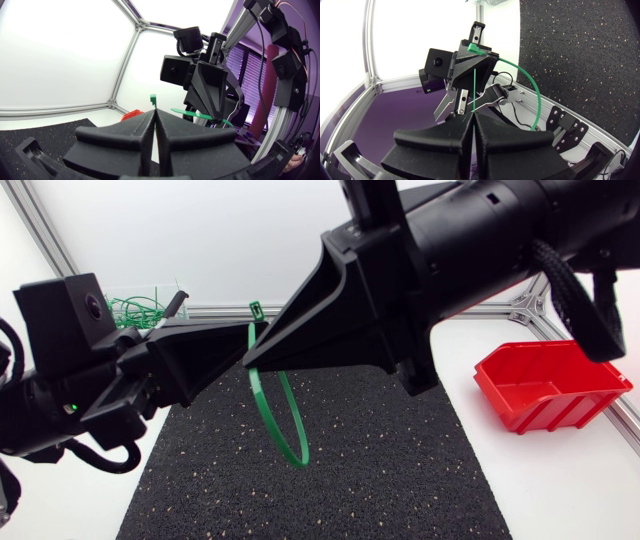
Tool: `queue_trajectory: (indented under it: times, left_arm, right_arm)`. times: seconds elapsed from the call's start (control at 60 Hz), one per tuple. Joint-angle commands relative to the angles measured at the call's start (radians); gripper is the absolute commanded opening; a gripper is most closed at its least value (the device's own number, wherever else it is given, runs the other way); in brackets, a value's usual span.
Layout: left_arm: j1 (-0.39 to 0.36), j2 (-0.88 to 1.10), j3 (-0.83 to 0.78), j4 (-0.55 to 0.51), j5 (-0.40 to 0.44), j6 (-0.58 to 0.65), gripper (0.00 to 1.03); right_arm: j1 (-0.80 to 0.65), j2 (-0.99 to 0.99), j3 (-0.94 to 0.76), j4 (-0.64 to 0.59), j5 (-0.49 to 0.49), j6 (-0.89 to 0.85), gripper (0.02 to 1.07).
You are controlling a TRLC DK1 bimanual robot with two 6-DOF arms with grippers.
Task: Take a green cable tie from the red box, thread the tail through the head to close it, then place it in the transparent bin on the left.
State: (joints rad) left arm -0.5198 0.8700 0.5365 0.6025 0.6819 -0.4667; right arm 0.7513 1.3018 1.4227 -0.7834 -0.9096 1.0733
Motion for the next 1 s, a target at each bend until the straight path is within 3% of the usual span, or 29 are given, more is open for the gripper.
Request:
queue_trajectory:
  times: [0.0,0.983]
  left_arm:
    - [-0.008,-0.023,-0.026,0.016,-0.001,0.02,0.04]
    - [-0.019,-0.039,-0.043,0.013,0.001,0.014,0.04]
  right_arm:
    - [-0.009,0.008,-0.019,0.003,-0.011,0.002,0.08]
    - [-0.018,0.019,-0.036,0.053,-0.015,-0.001,0.08]
